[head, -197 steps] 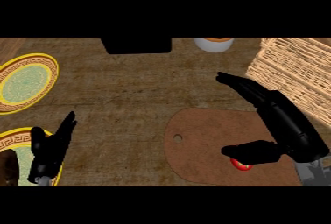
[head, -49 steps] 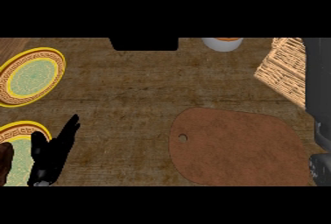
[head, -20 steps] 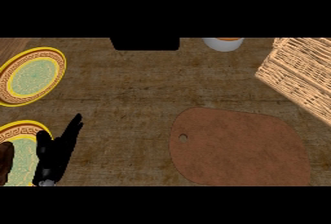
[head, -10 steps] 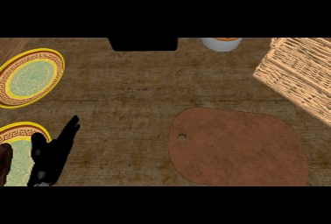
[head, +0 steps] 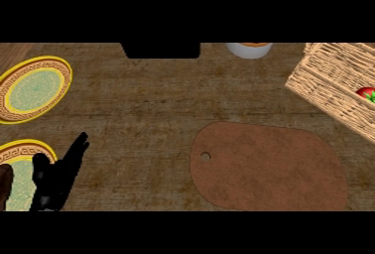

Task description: Pick the tomato from the cutting board and place it in the basket

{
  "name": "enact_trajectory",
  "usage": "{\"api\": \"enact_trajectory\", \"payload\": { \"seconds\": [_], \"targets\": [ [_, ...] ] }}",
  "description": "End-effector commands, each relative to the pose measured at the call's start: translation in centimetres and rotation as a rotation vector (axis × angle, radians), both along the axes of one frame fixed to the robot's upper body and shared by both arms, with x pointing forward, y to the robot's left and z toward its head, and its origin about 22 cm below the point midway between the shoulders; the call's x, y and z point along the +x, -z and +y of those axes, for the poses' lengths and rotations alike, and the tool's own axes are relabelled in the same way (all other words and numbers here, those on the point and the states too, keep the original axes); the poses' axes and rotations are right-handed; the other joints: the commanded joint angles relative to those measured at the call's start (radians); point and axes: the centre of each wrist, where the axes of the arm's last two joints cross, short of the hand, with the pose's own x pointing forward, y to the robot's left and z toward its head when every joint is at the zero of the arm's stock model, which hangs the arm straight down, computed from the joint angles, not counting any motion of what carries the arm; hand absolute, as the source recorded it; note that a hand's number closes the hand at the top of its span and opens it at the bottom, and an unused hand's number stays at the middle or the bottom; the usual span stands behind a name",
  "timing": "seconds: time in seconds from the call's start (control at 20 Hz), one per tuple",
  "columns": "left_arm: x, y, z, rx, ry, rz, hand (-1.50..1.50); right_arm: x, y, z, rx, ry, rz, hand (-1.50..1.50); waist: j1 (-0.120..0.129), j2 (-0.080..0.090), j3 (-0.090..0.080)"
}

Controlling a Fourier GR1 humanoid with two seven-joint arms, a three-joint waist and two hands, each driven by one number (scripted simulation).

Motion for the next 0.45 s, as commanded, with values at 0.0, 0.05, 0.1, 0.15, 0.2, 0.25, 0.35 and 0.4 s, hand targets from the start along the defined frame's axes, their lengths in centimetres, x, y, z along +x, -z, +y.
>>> {"api": "enact_trajectory", "payload": {
  "seconds": [0.0,0.05,0.1,0.15,0.2,0.25,0.35,0.4],
  "targets": [
    [-1.6,3.1,-0.4,-0.029,-0.026,0.159,0.00,-2.0,0.2,-1.3,0.023,0.042,-0.095,-1.50,-0.018,0.009,-0.013],
    [-1.9,2.4,-0.3,-0.022,-0.056,0.146,0.00,-2.5,-0.5,-1.1,0.034,0.063,-0.122,-1.50,-0.017,0.006,-0.013],
    [-1.3,2.6,1.1,-0.010,-0.034,0.152,0.00,-2.7,-0.8,-0.6,0.051,0.060,-0.148,-1.50,-0.024,0.006,-0.014],
    [-1.2,3.0,-0.3,-0.018,-0.054,0.166,0.00,-3.8,-0.2,-1.9,0.033,0.109,-0.138,-1.50,-0.028,0.007,-0.013],
    [-1.5,3.1,-0.8,-0.019,-0.072,0.163,0.00,-4.6,-2.0,-2.1,0.024,0.103,-0.144,-1.50,-0.031,0.004,-0.014],
    [-1.9,1.0,1.4,-0.008,-0.061,0.160,0.00,-5.4,-1.5,-2.2,0.032,0.123,-0.158,-1.50,-0.021,0.003,-0.013],
    [-2.1,3.3,0.6,-0.027,-0.078,0.151,0.00,-7.3,-1.5,-3.3,0.019,0.153,-0.127,-1.50,-0.035,0.005,-0.014],
    [-2.9,3.1,1.0,-0.012,-0.085,0.146,0.00,-8.2,-1.8,-2.9,0.044,0.126,-0.131,-1.50,-0.033,0.002,-0.014]
  ]
}}
